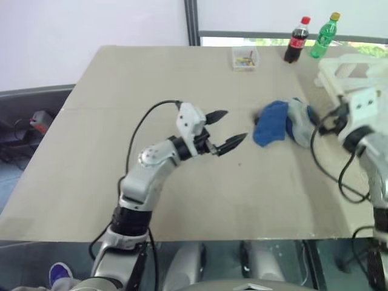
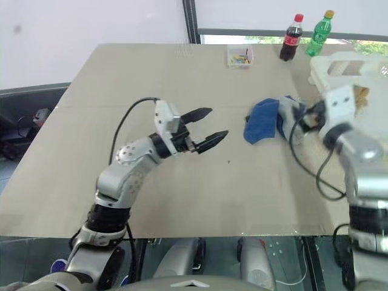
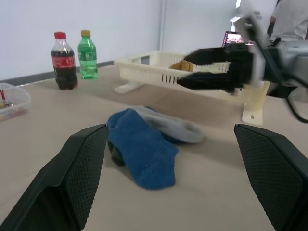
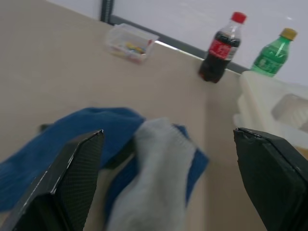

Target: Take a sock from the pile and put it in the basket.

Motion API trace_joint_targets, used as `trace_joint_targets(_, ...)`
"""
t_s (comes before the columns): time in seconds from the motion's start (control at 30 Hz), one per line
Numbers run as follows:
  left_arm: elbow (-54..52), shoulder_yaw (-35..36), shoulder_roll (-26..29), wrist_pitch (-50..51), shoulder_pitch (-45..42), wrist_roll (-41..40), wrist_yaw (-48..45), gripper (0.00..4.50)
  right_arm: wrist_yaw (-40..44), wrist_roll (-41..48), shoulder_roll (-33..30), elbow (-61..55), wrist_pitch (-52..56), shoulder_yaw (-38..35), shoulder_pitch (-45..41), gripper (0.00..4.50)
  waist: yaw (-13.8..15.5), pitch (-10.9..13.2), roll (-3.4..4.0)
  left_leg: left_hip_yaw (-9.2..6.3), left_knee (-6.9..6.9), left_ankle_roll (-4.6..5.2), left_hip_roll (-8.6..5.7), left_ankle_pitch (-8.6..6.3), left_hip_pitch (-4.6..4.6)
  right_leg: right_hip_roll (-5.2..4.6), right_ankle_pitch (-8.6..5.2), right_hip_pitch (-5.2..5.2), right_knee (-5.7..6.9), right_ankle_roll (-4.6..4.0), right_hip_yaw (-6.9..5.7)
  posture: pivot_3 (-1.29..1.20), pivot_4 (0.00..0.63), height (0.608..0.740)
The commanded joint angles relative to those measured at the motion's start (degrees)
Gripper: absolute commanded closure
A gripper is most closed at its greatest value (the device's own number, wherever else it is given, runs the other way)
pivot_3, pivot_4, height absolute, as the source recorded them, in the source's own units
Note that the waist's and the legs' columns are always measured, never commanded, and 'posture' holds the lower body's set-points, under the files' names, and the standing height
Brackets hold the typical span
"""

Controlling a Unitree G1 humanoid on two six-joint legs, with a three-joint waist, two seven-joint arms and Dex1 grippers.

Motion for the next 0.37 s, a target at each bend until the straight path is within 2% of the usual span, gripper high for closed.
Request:
trace_joint_targets(0.03,-0.65,3.51,5.38,-0.50,2.33,-2.40,-5.87,0.00,1.10,-0.04,-0.99,-11.60,1.66,-0.64,8.70,0.04,-0.06,0.00,-0.01,-0.08,0.01,0.00,0.00,0.00,0.10,0.03,-0.02,0.10,0.04,-0.01,-0.05,0.00,0.150,0.740)
trace_joint_targets(0.17,-1.23,8.26,11.66,0.40,6.52,-3.87,-8.07,0.00,2.41,1.34,-0.82,-16.20,2.71,-3.25,17.23,0.04,-0.20,0.00,-0.01,-0.03,0.20,-0.02,0.16,0.01,0.20,0.17,-0.02,0.16,0.13,-0.02,-0.01,0.00,0.150,0.740)
trace_joint_targets(0.37,-7.36,14.94,17.53,2.58,15.99,-6.55,-7.43,0.00,6.19,2.55,-1.50,-19.91,1.28,-5.93,25.39,0.04,-0.10,0.02,-0.05,0.02,0.49,-0.01,0.29,0.00,0.12,0.19,-0.02,0.19,0.17,-0.01,-0.02,0.00,0.150,0.740)
